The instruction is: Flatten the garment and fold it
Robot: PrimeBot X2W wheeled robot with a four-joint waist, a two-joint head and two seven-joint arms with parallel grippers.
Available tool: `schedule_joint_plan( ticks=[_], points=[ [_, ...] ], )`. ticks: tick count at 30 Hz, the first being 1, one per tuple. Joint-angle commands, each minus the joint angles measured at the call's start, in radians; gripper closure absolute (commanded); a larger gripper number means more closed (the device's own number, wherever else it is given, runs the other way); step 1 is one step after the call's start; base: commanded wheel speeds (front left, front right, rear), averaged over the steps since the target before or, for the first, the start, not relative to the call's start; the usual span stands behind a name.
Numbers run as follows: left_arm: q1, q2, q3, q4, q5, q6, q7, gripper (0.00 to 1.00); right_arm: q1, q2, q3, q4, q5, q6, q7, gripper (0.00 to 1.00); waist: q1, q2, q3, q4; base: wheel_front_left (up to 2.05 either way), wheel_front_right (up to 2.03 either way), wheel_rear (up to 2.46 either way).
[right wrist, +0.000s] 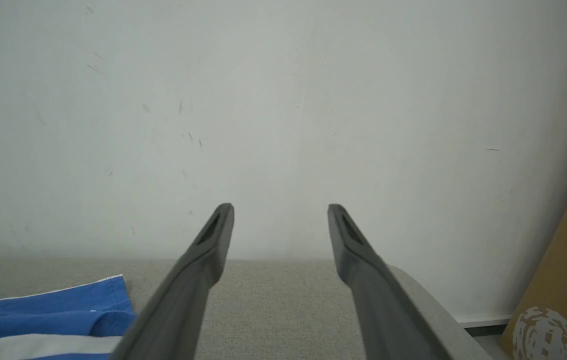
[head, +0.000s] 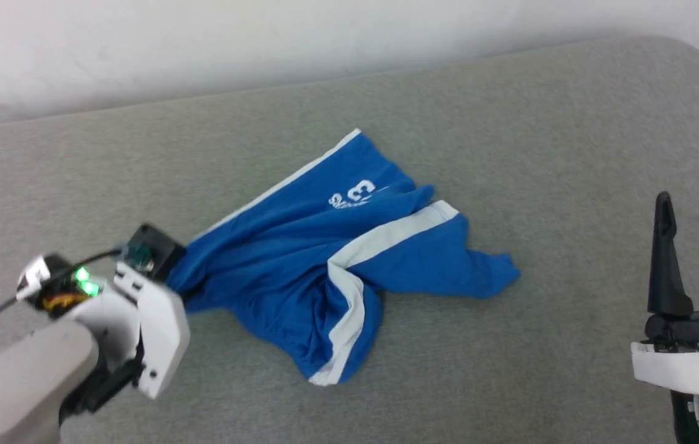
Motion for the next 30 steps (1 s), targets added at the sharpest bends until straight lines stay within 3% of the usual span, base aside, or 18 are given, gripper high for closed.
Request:
schedule_joint_plan(
  ticks=[1,6,7,8,13,20,23,26,30],
  points=[
    [0.046,0.008,-0.004,0.001,-0.024,0.019,0.003,1.0,0.012,0.003,0.011,0.011,-0.007,-0.002,-0.005,0.0,0.0001,-0.0001,-0.045,0.063,0.0,0.0,0.0],
    [0.139,-0.021,-0.028,0.072,-0.076,0.036,-0.011,1.0,0.007,0.004,0.043,0.047,-0.028,-0.002,-0.005,0.0,0.0001,-0.0001,-0.057,0.085,0.0,0.0,0.0],
    [0.147,-0.034,-0.027,0.087,-0.081,0.037,-0.028,0.44,0.002,0.001,0.05,0.054,-0.032,-0.002,-0.005,0.0,0.0001,-0.0001,-0.061,0.089,0.0,0.0,0.0],
    [0.152,-0.046,-0.021,0.104,-0.08,0.04,-0.054,0.0,-0.003,-0.005,0.057,0.059,-0.034,-0.002,-0.005,0.0,0.0001,-0.0001,-0.065,0.093,0.0,0.0,0.0],
    [0.144,-0.104,0.044,0.14,-0.045,0.088,-0.255,0.0,-0.058,-0.065,0.08,0.084,-0.021,-0.002,-0.005,0.0,0.0001,-0.0001,-0.09,0.129,0.0,0.0,0.0],
    [0.162,-0.159,0.154,0.061,0.023,0.257,-0.517,0.0,-0.228,-0.211,0.191,0.187,0.013,-0.002,-0.005,0.0,0.0001,-0.0001,-0.097,0.199,0.0,0.0,0.0],
    [0.187,-0.187,0.226,0.021,0.069,0.348,-0.555,0.0,-0.334,-0.272,0.278,0.272,0.034,-0.002,0.006,0.0,0.0001,-0.0001,-0.088,0.227,0.0,0.0,0.0],
    [0.228,-0.237,0.356,-0.043,0.168,0.434,-0.56,0.0,-0.452,-0.33,0.384,0.354,0.069,-0.002,0.086,0.0,0.0001,-0.0001,-0.073,0.253,0.0,0.0,0.0],
    [0.335,-0.328,0.524,-0.118,0.309,0.491,-0.561,0.0,-0.607,-0.409,0.591,0.456,0.194,-0.002,0.289,0.0,0.0001,-0.0001,-0.049,0.285,0.0,0.0,0.0]
  ],
)
